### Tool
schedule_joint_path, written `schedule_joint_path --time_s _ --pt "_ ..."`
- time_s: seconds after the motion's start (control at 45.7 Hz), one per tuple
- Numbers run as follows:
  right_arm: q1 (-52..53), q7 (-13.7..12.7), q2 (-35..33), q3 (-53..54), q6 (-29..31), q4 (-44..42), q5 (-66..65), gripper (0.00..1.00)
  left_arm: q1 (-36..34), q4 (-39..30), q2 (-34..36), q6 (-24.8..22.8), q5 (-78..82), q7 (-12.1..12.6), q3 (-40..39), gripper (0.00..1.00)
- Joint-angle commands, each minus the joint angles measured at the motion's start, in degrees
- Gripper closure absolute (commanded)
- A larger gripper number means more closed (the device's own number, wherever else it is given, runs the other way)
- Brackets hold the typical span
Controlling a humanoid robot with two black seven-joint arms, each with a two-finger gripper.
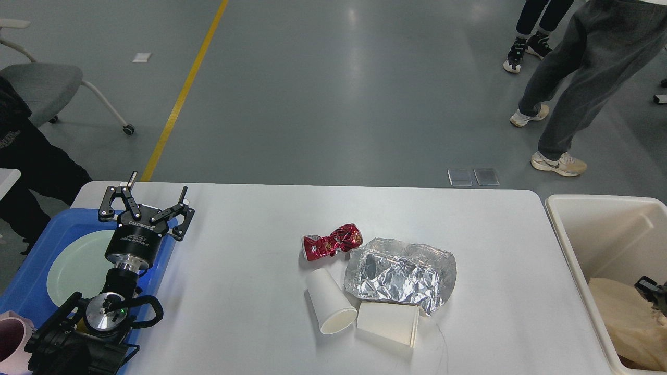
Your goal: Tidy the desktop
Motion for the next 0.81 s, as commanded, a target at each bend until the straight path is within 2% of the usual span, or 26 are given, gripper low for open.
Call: schedule_joint_path --time_s 0.0,0.153,0.372,0.394,0.416,0.438,0.459,0.547,0.569,0.613,0.788 --pt "-9.8 0.0 6.2 4.1 -3.0 -12.0 0.0 1.0 0.0 0.0 0.0 0.0 0.0 0.0 -0.1 0.04" --pt "-14.3 0.0 9.7 5.1 -7.8 -15.2 0.0 1.0 0.0 0.0 0.0 0.0 0.0 0.0 -0.1 0.04" --pt "-14.5 0.0 11.5 5.3 -8.8 -15.2 0.0 1.0 0.0 0.0 0.0 0.0 0.0 0.0 0.0 0.04" --pt "-14.5 0.0 11.5 5.3 -9.3 -15.2 0.0 0.78 0.0 0.0 0.0 0.0 0.0 0.0 0.0 0.04" --pt "-14.5 0.0 11.4 5.3 -10.0 -15.3 0.0 0.5 0.0 0.0 0.0 0.0 0.0 0.0 0.0 0.04" --pt "-14.5 0.1 11.3 5.3 -10.8 -15.2 0.0 0.29 0.0 0.0 0.0 0.0 0.0 0.0 0.0 0.04" --pt "-14.4 0.2 11.4 5.3 -11.3 -15.2 0.0 0.23 0.0 0.0 0.0 0.0 0.0 0.0 0.0 0.04" --pt "-14.6 0.2 11.6 5.4 -12.3 -14.9 0.0 0.2 0.0 -0.1 0.0 0.0 0.0 0.0 0.0 0.04" --pt "-14.6 0.2 11.6 5.4 -12.3 -15.0 0.0 0.16 0.0 0.0 0.0 0.0 0.0 0.0 0.0 0.04" --pt "-14.6 0.2 11.6 5.2 -12.8 -15.0 0.0 0.01 0.0 0.0 0.0 0.0 0.0 0.0 0.0 0.04" --pt "-14.7 0.2 11.0 5.4 -12.8 -14.5 0.0 0.0 0.0 0.0 0.0 0.0 0.0 0.0 0.0 0.04"
